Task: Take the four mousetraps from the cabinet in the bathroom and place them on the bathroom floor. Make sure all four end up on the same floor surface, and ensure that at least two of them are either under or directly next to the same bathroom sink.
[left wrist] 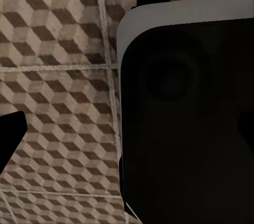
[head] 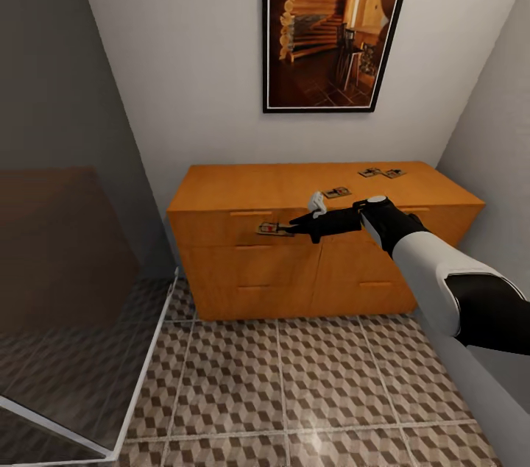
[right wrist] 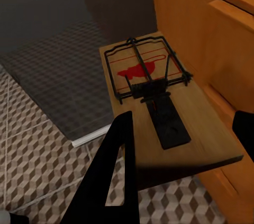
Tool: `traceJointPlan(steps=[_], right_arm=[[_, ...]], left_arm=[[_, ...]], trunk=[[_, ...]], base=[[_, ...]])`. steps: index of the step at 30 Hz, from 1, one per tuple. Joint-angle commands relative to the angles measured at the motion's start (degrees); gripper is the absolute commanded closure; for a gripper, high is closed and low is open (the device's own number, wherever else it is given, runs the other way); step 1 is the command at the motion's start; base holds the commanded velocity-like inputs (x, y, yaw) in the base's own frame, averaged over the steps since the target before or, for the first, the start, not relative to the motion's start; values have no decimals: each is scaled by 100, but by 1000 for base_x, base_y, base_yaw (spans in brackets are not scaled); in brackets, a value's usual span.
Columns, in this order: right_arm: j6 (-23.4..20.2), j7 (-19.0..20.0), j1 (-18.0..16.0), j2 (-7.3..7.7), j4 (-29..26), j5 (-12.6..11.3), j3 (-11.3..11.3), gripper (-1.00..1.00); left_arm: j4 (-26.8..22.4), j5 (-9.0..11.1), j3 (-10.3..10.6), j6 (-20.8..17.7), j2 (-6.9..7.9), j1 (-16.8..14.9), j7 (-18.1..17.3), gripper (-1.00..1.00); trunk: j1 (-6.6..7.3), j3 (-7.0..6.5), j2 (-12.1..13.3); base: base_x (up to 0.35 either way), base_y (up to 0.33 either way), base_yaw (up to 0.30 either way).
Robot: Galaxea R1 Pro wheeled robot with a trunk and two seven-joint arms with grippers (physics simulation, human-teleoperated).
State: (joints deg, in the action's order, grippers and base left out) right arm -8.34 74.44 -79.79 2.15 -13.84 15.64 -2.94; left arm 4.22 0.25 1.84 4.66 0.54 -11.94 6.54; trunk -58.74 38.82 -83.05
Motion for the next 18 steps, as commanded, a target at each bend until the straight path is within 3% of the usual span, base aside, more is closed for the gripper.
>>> traceJointPlan(steps=[1,18], right_arm=[[-57,16,-2,7,-6,-19,-29,100],[44,-21,-2,16,329,-12,-39,100]], left_arm=[[26,2,19,44,-1,-10,14,-100],[21,2,10,52,14,-10,22,-100]], trunk=[[1,5,-3],[1,5,-3]], base=[[-48,0,0],[-8,0,0]])
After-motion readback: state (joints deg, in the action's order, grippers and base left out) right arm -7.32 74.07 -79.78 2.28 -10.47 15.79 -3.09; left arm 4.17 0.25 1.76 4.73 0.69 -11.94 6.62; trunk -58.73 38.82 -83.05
